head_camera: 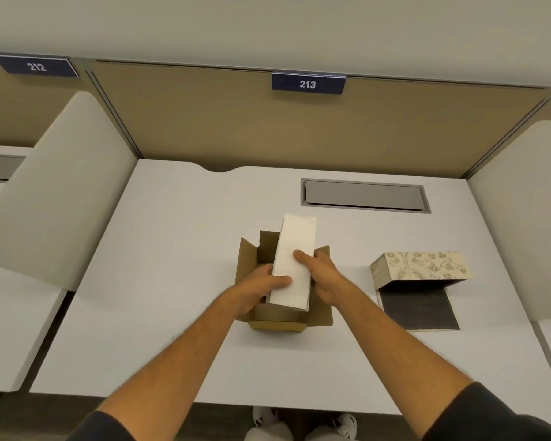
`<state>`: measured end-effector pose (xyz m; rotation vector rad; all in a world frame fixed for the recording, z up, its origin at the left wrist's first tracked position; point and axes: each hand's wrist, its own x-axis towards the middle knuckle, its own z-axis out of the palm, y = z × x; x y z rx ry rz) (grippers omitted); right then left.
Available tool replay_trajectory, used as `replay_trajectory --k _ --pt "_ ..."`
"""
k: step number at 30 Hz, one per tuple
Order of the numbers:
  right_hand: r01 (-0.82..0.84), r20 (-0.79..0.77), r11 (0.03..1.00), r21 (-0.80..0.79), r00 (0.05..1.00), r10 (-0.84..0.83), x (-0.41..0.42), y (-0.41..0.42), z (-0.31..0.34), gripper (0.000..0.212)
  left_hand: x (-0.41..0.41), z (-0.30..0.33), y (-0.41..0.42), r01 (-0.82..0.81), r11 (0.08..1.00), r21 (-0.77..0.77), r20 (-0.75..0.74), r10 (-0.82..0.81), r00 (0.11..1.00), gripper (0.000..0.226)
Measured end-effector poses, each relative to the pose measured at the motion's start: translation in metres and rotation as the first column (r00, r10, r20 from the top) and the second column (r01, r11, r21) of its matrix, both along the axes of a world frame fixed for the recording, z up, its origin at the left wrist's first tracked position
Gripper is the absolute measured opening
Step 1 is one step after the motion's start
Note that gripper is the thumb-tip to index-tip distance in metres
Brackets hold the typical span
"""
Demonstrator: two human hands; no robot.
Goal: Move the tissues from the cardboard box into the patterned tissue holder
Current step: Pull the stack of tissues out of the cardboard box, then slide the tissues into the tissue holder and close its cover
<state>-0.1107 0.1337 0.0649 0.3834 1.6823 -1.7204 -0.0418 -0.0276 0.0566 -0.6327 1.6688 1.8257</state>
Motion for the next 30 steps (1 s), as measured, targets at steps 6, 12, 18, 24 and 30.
replay_trajectory --k 6,12,18,24,30 --pt "0.043 -0.056 0.996 -0.079 0.997 -0.048 -0.025 0.044 0.035 0.041 -0.021 0.032 0.040 -0.016 0.998 0.060 -0.103 0.022 0.994 0.056" --pt "0.165 -0.044 0.967 -0.192 0.983 -0.176 -0.060 0.122 0.056 0.036 -0.032 0.056 0.094 0.082 0.996 0.044 -0.146 -0.075 0.986 0.054" --pt "0.152 -0.071 0.967 -0.205 0.983 -0.170 -0.097 0.227 0.064 0.032 -0.036 0.061 0.167 0.082 0.996 -0.021 -0.163 -0.084 0.983 0.056" --pt "0.119 -0.076 0.974 -0.192 0.988 -0.135 -0.117 0.323 0.051 0.034 -0.049 0.047 0.242 -0.164 0.985 -0.060 -0.171 0.152 0.973 0.060" --pt "0.132 -0.037 0.983 -0.131 0.990 -0.138 -0.123 0.386 0.031 0.026 -0.066 0.032 0.302 -0.503 0.864 0.000 -0.100 0.501 0.860 0.049"
